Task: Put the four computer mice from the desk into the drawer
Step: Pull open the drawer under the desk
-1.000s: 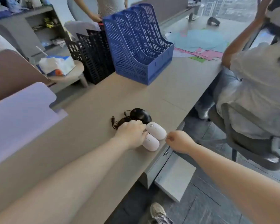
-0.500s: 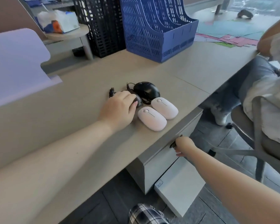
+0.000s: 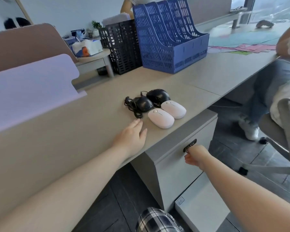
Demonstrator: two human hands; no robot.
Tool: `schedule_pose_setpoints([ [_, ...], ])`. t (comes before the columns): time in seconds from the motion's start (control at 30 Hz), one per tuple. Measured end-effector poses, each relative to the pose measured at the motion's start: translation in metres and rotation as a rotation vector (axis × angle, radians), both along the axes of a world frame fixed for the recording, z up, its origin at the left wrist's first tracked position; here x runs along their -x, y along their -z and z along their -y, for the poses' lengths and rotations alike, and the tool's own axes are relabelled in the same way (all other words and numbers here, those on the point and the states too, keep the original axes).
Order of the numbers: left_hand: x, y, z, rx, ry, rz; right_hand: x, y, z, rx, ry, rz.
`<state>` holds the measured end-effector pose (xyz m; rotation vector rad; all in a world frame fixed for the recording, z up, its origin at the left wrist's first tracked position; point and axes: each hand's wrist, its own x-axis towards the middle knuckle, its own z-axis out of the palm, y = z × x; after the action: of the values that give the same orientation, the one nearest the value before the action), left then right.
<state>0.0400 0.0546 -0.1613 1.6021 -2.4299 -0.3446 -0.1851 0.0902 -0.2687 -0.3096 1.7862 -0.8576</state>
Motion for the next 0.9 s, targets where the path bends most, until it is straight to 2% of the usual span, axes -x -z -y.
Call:
schedule_pose_setpoints([
  [0.2, 0.002, -0.004, -0.006, -0.028, 0.022, 0.075, 0.006, -0.002, -0.013, 0.041, 0.057, 0.061],
  [0.43, 0.001, -0.005, -0.009, -0.034, 0.018, 0.101, 0.029, -0.024, -0.054, -0.076, -0.203, -0.123],
  [0.47, 0.001, -0.005, -0.010, -0.034, 0.015, 0.100, 0.030, -0.027, -0.060, -0.099, -0.255, -0.195],
  [0.5, 0.001, -0.005, -0.011, -0.031, 0.012, 0.099, 0.030, -0.029, -0.065, -0.101, -0.321, -0.358],
  [0.57, 0.001, -0.006, -0.012, -0.025, 0.005, 0.093, 0.034, -0.024, -0.075, 0.001, -0.470, -0.940],
  [0.6, 0.002, -0.006, -0.013, -0.022, 0.004, 0.087, 0.034, -0.022, -0.080, 0.144, -0.534, -1.191],
  [0.63, 0.003, -0.006, -0.013, -0.018, 0.002, 0.081, 0.033, -0.021, -0.082, 0.318, -0.620, -1.329],
  [0.67, 0.003, -0.007, -0.014, -0.014, 0.000, 0.077, 0.033, -0.020, -0.083, 0.456, -0.729, -1.388],
  [0.7, 0.004, -0.007, -0.014, -0.011, -0.002, 0.076, 0.032, -0.019, -0.082, 0.540, -0.839, -1.385],
  [0.77, 0.004, -0.008, -0.016, -0.010, -0.004, 0.083, 0.031, -0.020, -0.082, 0.522, -0.984, -1.277],
  [0.9, 0.004, -0.010, -0.017, -0.004, -0.007, 0.090, 0.033, -0.032, -0.083, 0.448, -1.026, -1.206],
])
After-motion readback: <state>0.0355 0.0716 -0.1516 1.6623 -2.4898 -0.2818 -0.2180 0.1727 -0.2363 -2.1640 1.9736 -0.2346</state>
